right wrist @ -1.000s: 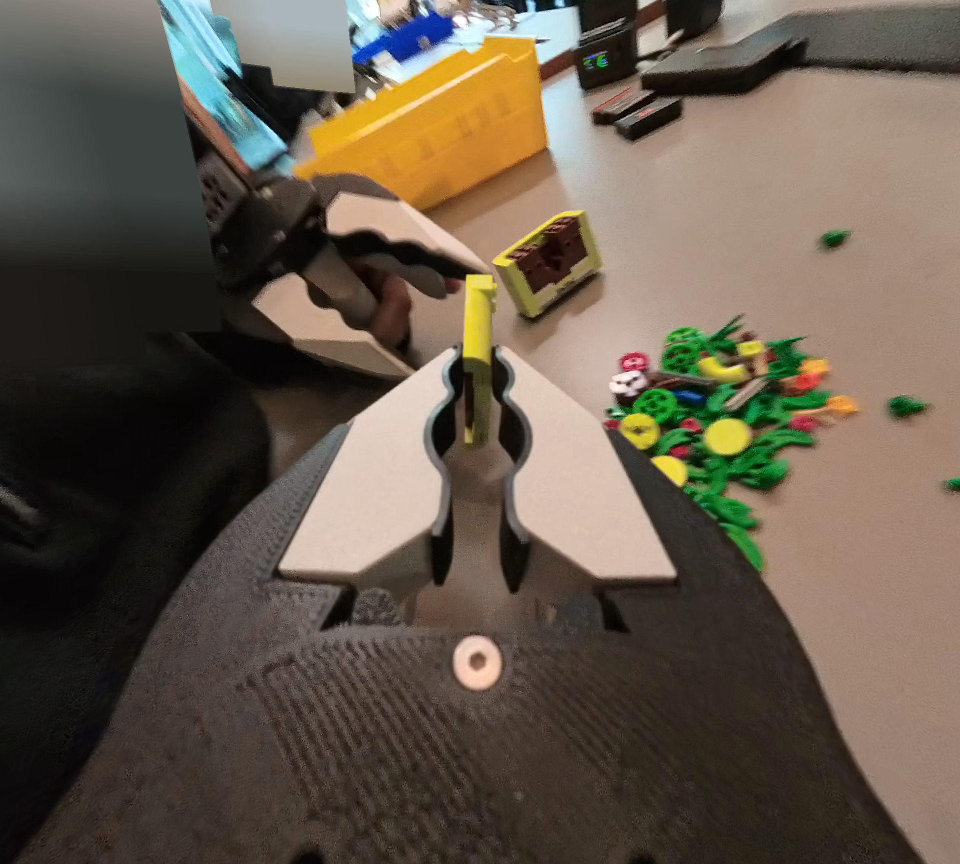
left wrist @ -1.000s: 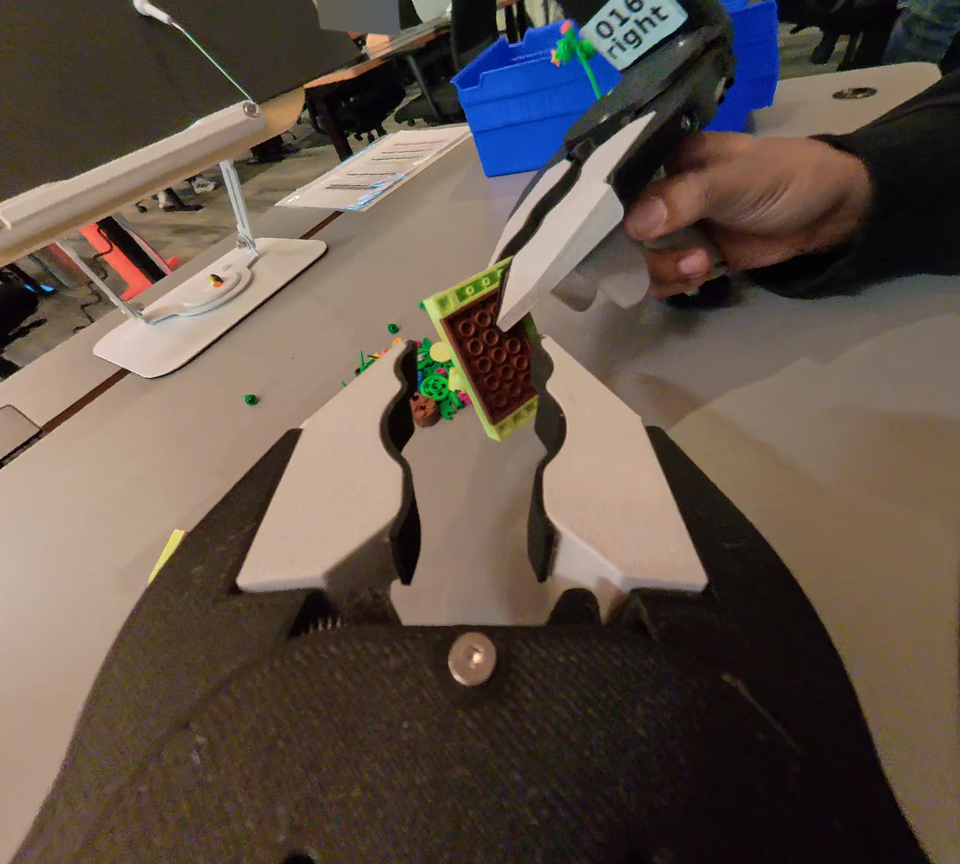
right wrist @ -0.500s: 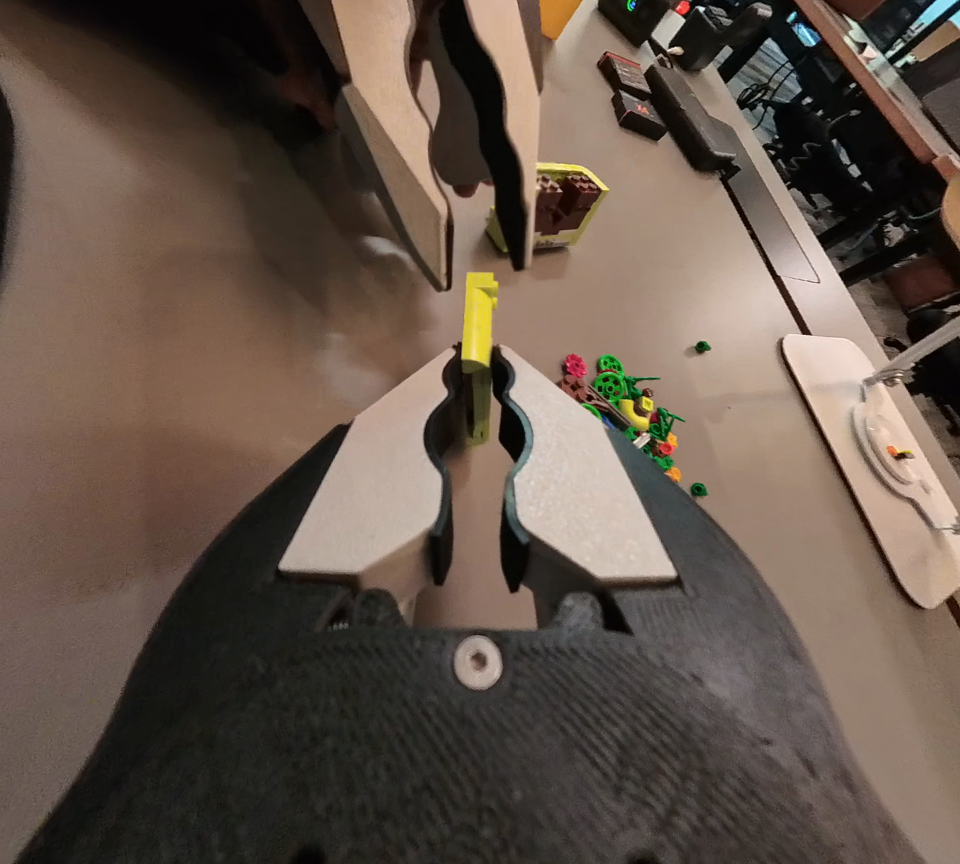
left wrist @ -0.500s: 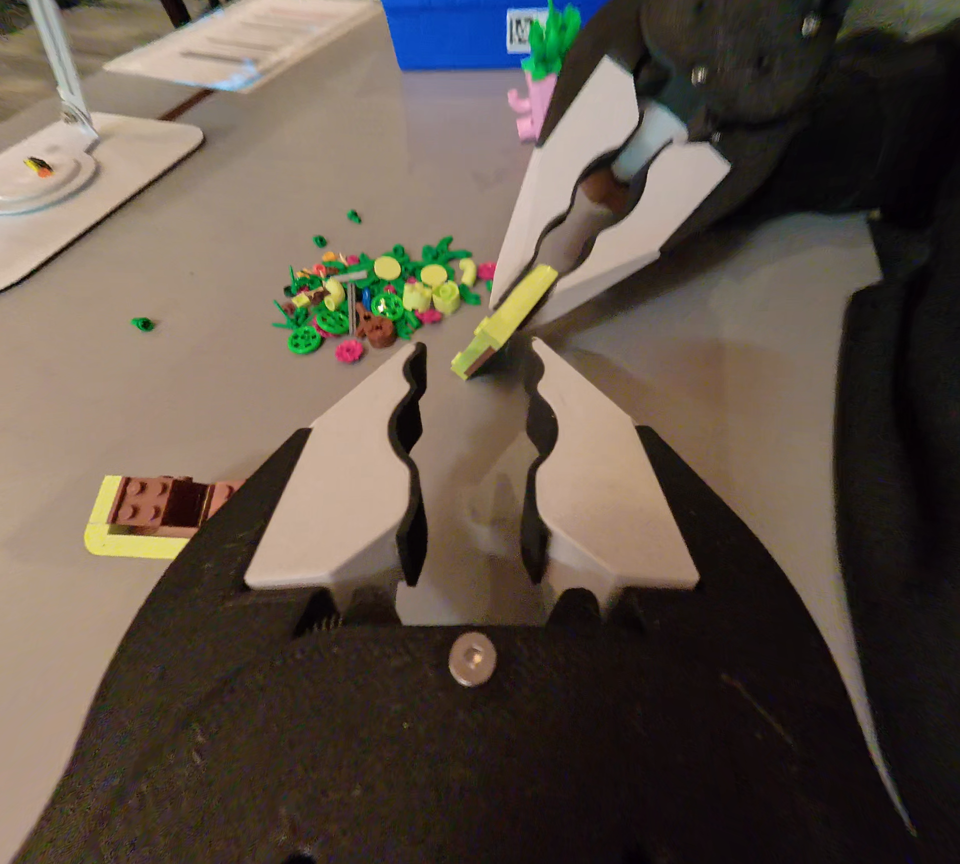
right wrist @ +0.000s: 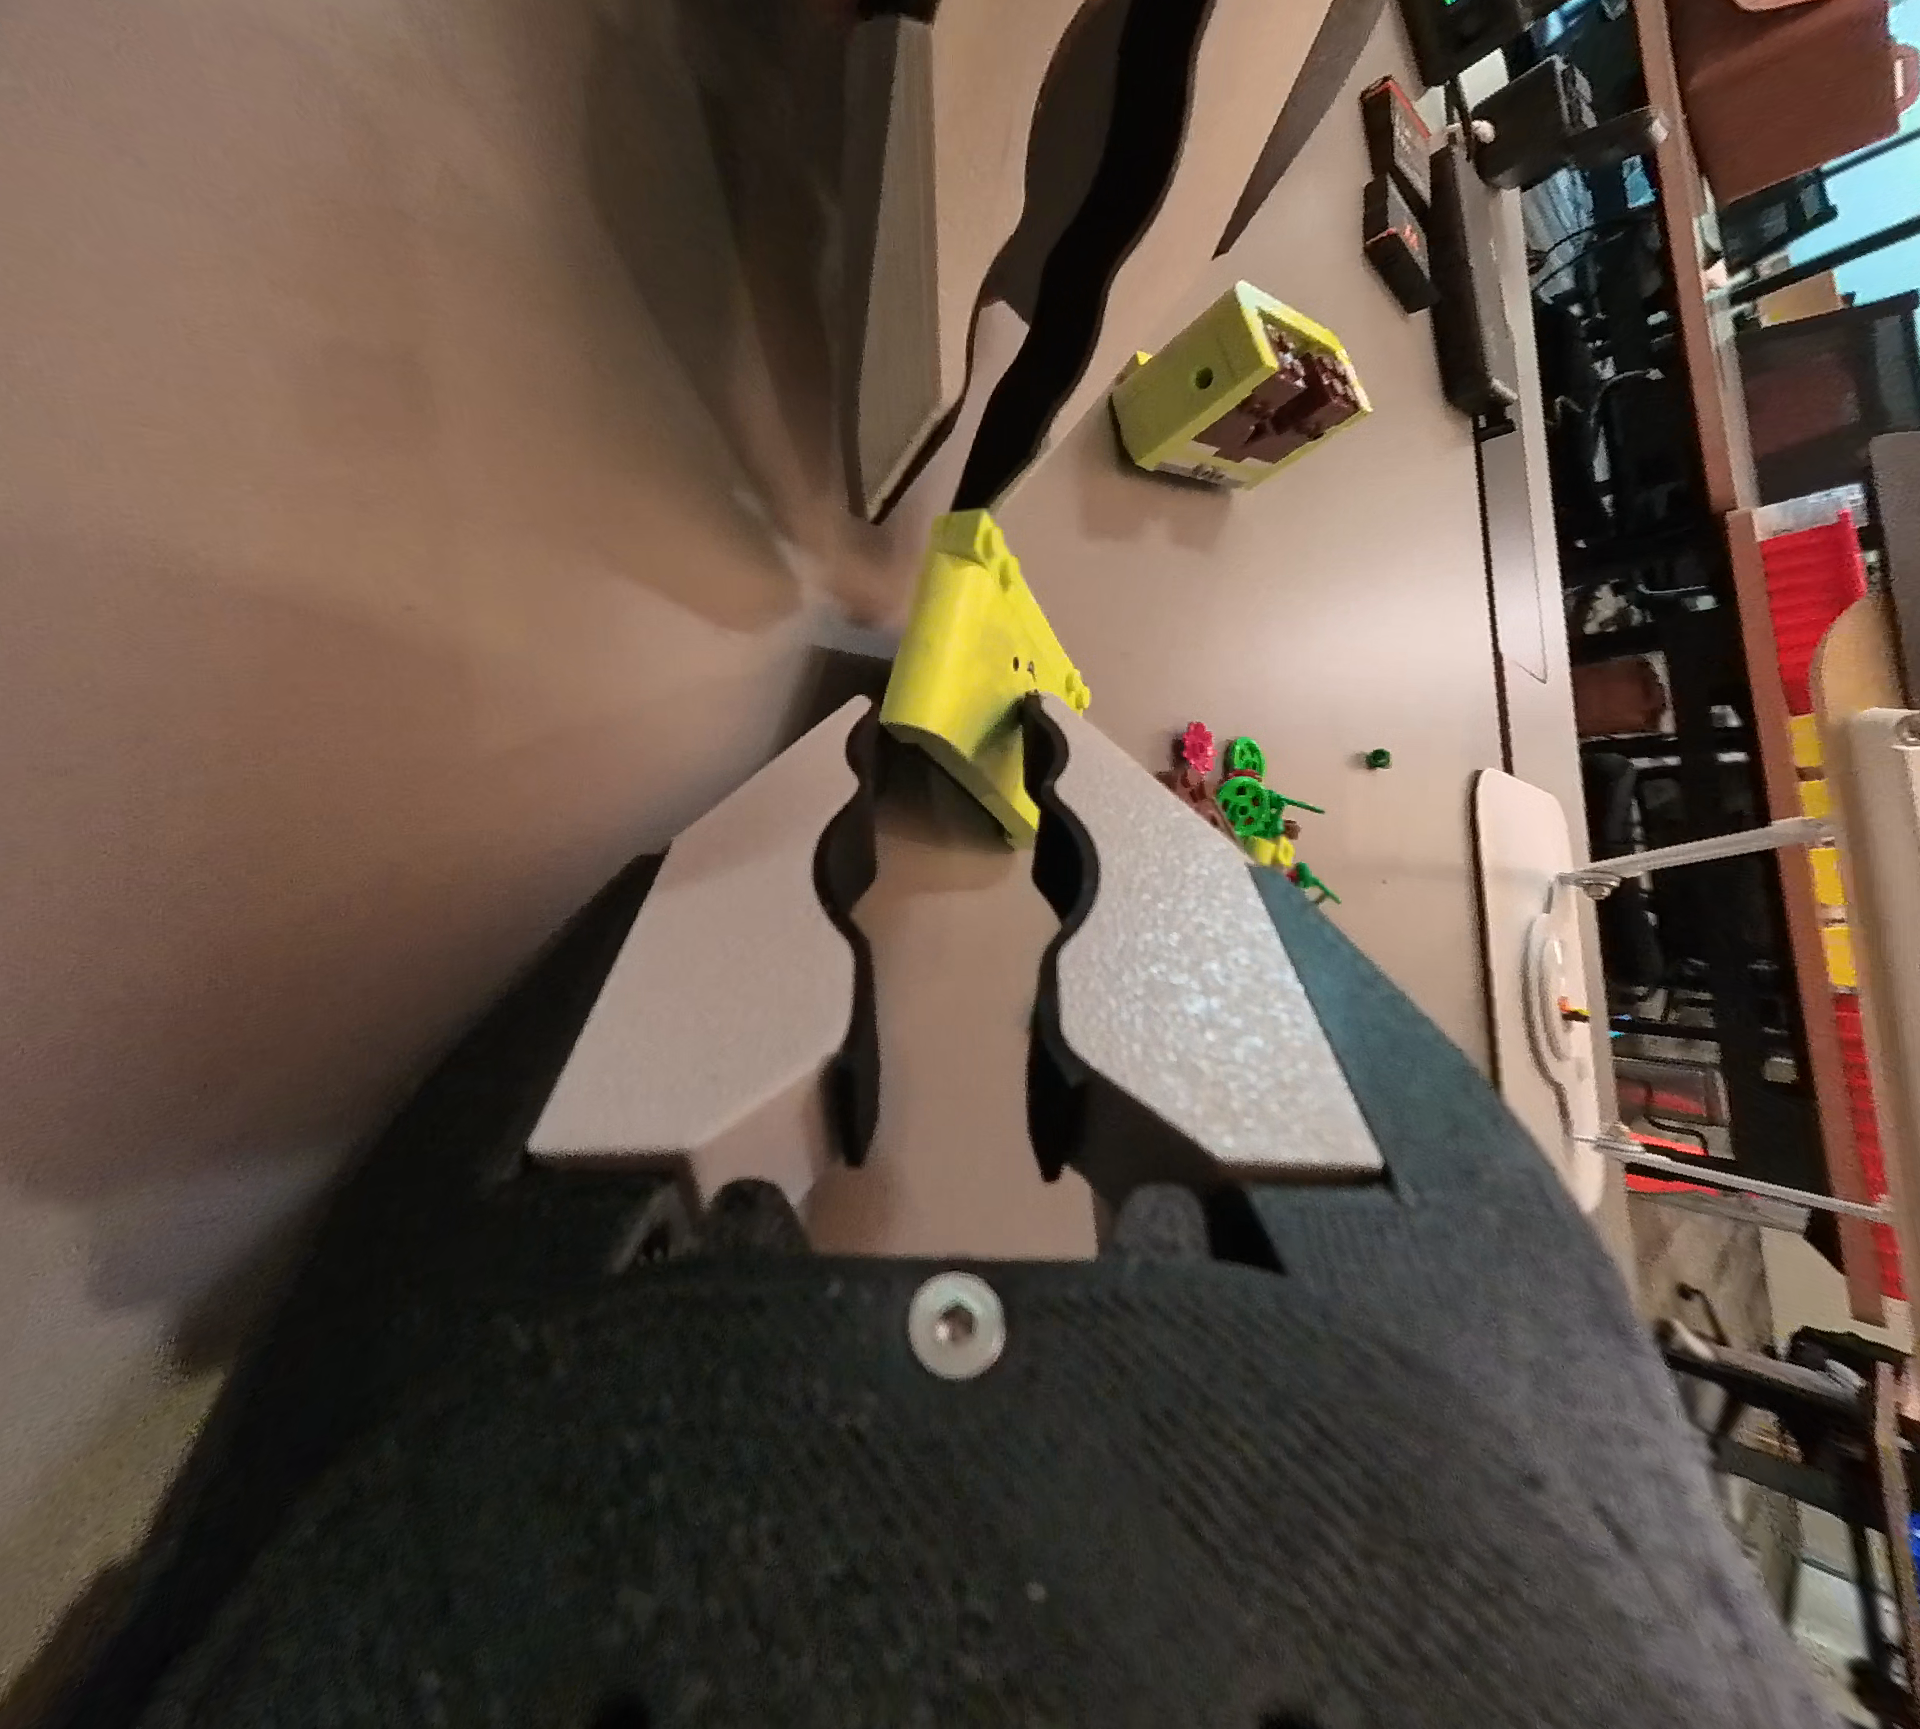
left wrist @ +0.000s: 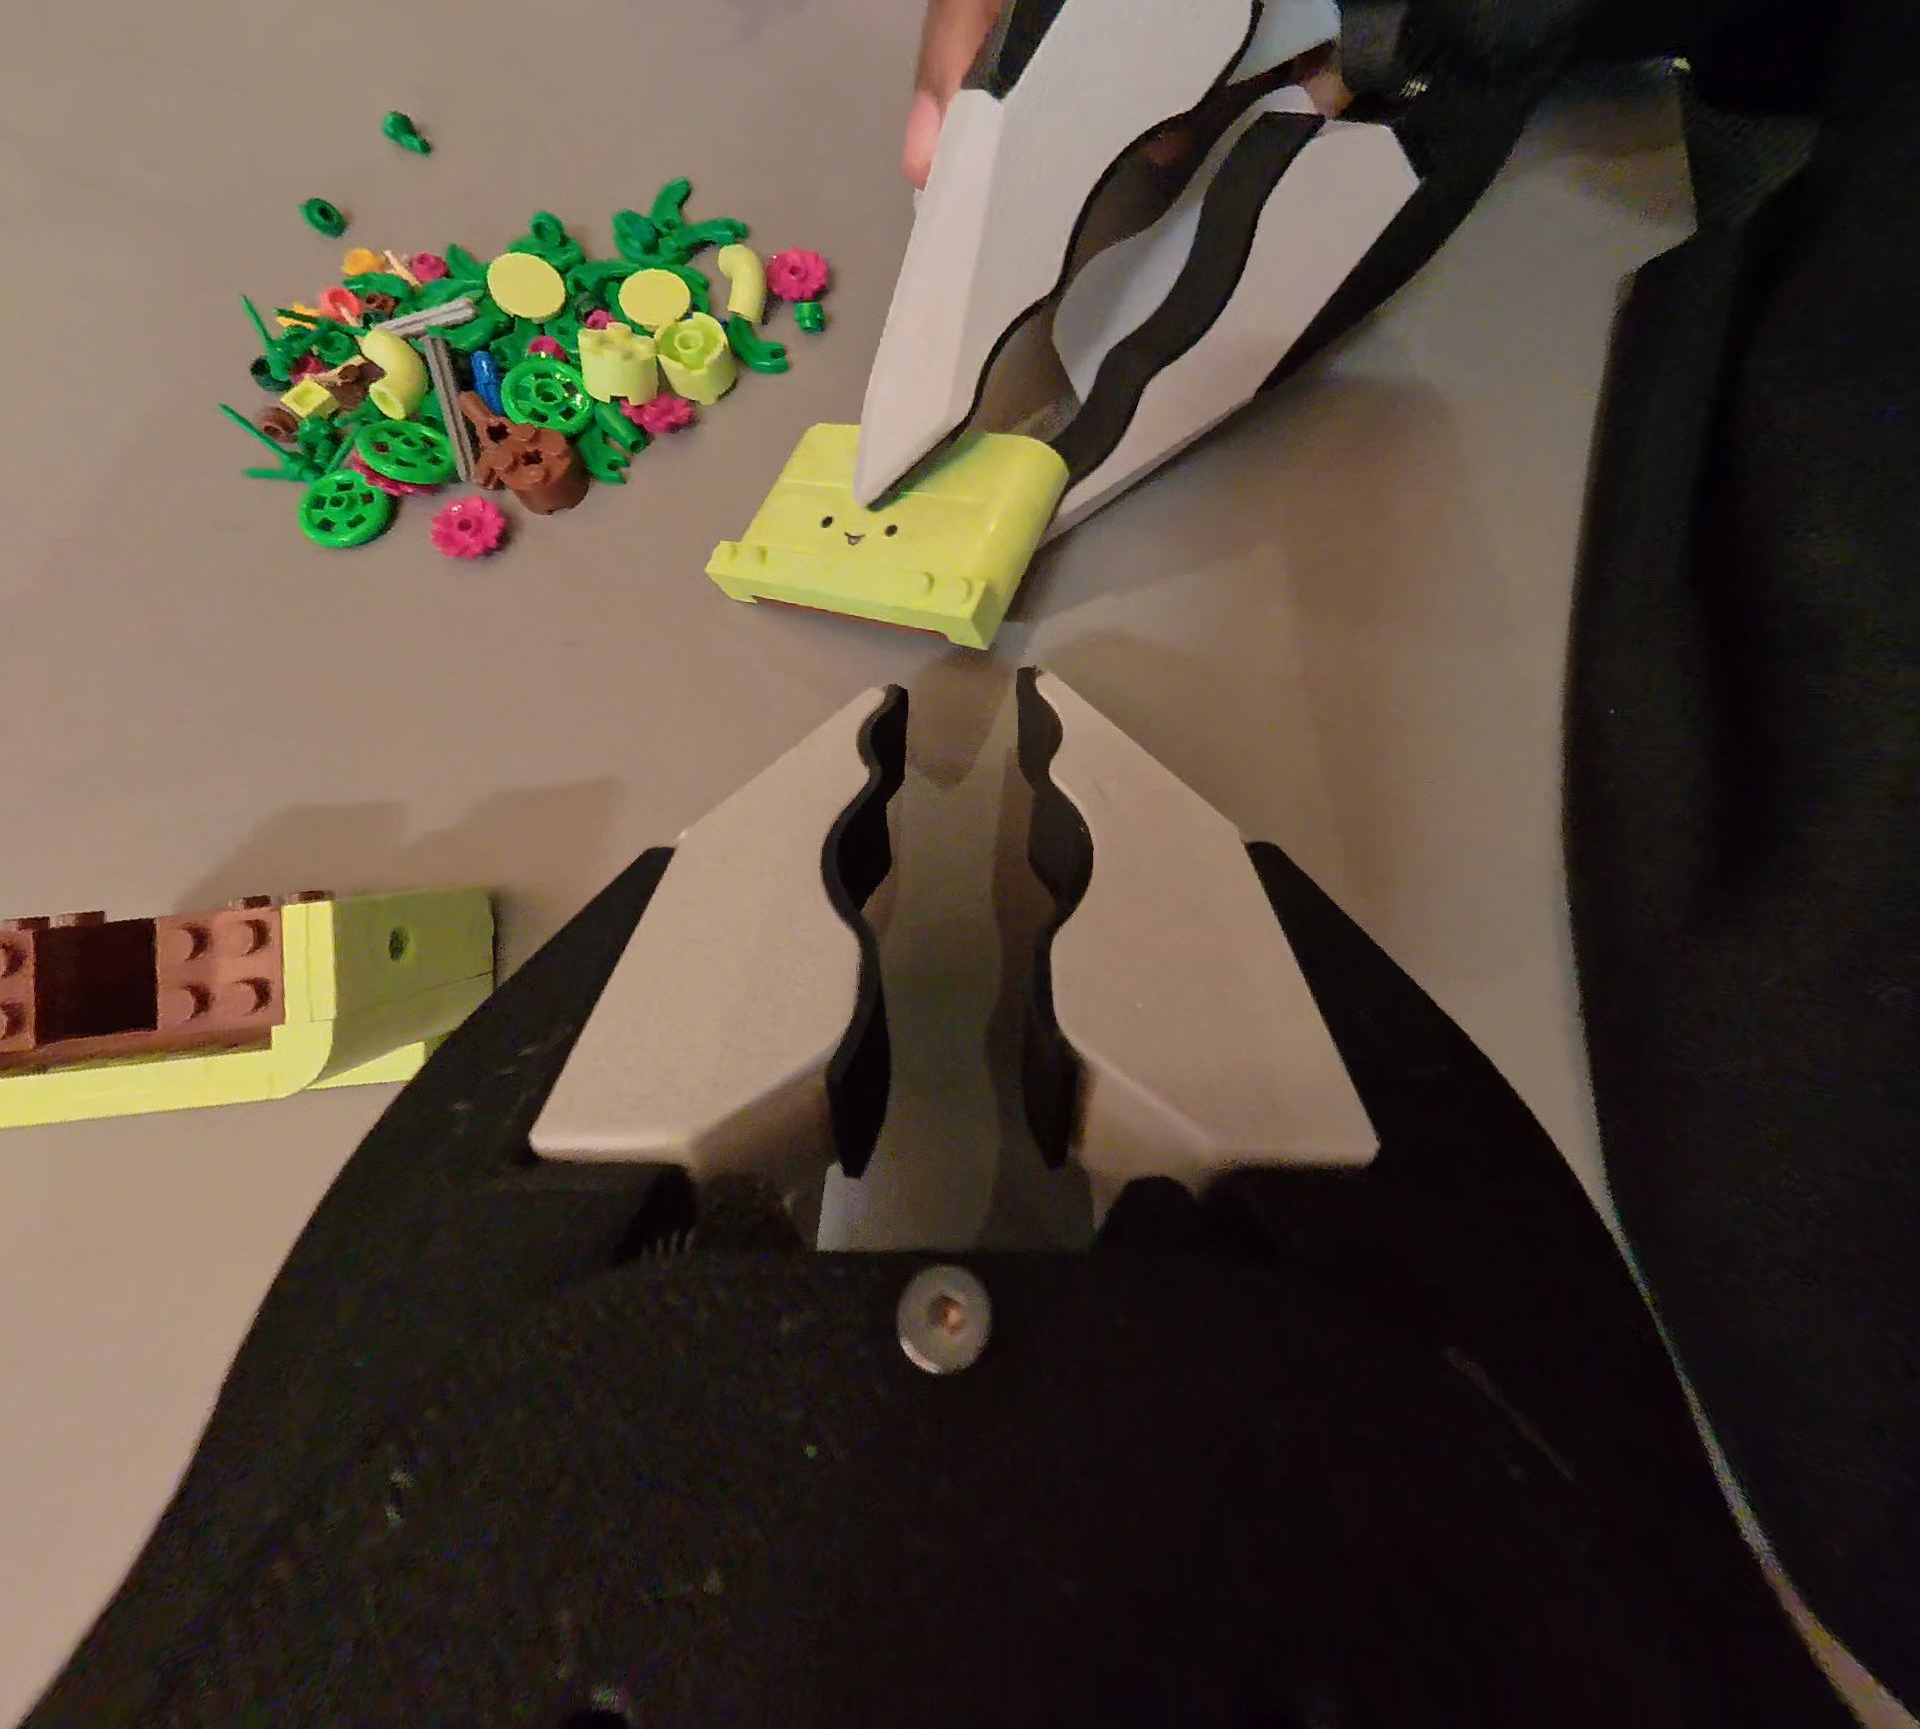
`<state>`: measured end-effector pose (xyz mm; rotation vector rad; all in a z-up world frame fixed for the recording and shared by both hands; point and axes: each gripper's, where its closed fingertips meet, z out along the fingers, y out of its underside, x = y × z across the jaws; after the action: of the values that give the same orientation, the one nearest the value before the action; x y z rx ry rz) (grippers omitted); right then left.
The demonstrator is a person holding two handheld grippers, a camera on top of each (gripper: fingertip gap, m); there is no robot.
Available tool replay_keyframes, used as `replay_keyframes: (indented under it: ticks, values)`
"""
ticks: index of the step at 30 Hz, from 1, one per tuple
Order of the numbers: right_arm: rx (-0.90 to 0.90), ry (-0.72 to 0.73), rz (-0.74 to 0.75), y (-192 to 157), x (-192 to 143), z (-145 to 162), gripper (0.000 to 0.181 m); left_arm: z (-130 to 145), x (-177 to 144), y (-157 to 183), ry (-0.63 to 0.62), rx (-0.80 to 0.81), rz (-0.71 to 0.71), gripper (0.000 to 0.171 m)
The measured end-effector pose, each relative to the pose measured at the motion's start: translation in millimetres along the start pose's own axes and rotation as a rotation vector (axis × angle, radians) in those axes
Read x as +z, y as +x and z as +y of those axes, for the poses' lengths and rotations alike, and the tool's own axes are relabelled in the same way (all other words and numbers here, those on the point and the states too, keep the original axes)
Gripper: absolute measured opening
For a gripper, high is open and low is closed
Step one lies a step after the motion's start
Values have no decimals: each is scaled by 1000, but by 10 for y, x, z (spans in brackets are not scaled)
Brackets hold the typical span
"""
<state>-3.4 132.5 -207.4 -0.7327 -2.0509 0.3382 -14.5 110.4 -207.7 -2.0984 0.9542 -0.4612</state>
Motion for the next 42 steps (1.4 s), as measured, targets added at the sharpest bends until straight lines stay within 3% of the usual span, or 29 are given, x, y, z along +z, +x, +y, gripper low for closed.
replay_keyframes:
  ticks: [13, 19, 22, 27, 31, 36, 40, 42]
  values:
    - [223, 75, -145, -71, -28, -92, 46, -3, -38, 112, 16, -70, 105, 22]
    - [290, 117, -196, -96, -50, -169, 53, 27, -8, 46, -10, -100, 72, 24]
    - [412, 141, -180, 38, -62, -143, 55, 21, 21, 32, -18, -97, 44, 25]
    - [633, 104, -240, 90, -5, 10, 79, 45, 83, 41, -56, -82, 2, 41]
    - [663, 32, -298, -18, 45, 77, 90, 45, 107, 2, -66, -72, -49, 38]
    - [662, 4, -359, -123, -1, 96, 77, 69, 68, -151, -68, -68, -150, 38]
    - [666, -4, -409, -142, -112, 150, 49, 104, -19, -247, -51, -94, -188, 26]
    - [696, 15, -426, -116, -156, 142, 49, 91, -52, -242, -29, -93, -176, 23]
